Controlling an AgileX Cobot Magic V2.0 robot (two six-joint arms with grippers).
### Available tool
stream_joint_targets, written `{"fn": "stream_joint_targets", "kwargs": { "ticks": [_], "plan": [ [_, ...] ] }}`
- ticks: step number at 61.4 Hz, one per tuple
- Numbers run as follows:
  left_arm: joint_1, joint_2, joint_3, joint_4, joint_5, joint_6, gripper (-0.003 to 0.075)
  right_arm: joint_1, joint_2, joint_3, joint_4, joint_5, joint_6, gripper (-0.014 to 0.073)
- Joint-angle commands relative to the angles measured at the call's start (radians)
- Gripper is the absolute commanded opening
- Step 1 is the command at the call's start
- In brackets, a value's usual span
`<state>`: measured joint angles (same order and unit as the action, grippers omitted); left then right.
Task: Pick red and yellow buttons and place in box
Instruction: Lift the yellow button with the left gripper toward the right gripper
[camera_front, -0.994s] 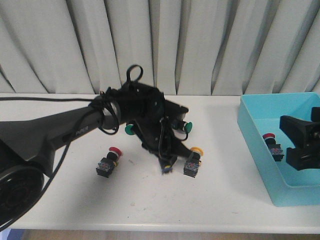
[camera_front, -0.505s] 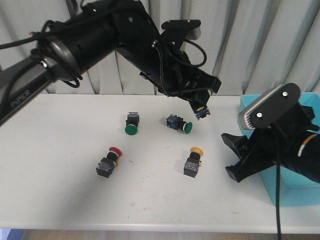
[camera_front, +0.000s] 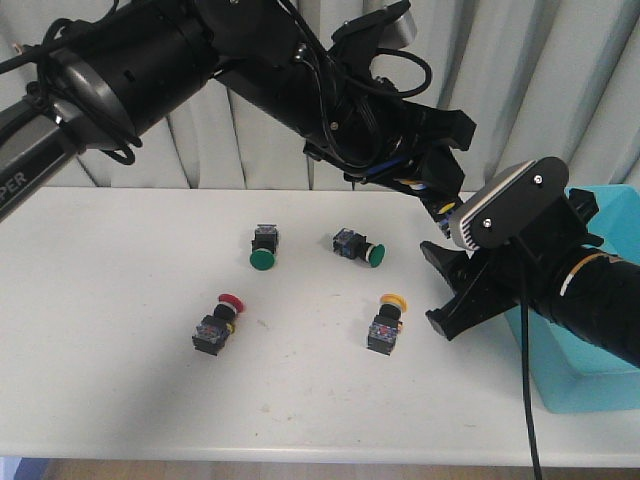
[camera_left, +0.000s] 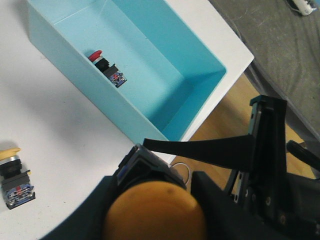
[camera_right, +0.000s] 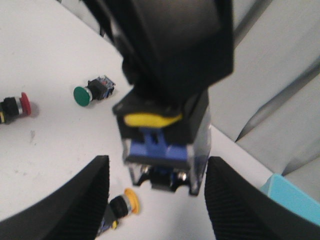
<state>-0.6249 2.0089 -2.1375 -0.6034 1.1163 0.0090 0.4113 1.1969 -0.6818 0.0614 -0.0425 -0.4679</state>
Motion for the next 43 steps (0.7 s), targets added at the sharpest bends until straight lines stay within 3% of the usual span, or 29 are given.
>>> {"fn": "stream_joint_targets", "kwargs": {
  "ticks": [1,8,15,26,27,43],
  "plan": [
    [-0.002,-0.068,-0.027,-0.057,-0.044,-0.002,-0.0006,0.001,-0.017,-0.026,-0.003,-0.118,0.000,0.0422],
    [-0.002,-0.068,-0.027,-0.060,-0.044,-0.002,-0.0004,0.001,-0.010,-0.026,0.000,-0.141,0.011,0.0398],
    [-0.002,-0.068,-0.027,-0.086,-0.044,-0.002,-0.0003,0.001,0.009,-0.026,0.000,-0.161,0.035,0.0311],
    [-0.002,-0.067,-0.027,-0.091,-0.044,-0.001,0.0003,0.001,0.029,-0.026,0.000,-0.188,0.055,0.0107],
    [-0.002,-0.065,-0.027,-0.079,-0.044,0.001,0.0007,0.001,0.029,-0.026,0.000,-0.198,0.058,-0.0013],
    [-0.002,-0.067,-0.027,-0.047,-0.046,0.045,0.0079,0.001,0.029,-0.026,0.000,-0.199,0.058,-0.0008]
  ]
}}
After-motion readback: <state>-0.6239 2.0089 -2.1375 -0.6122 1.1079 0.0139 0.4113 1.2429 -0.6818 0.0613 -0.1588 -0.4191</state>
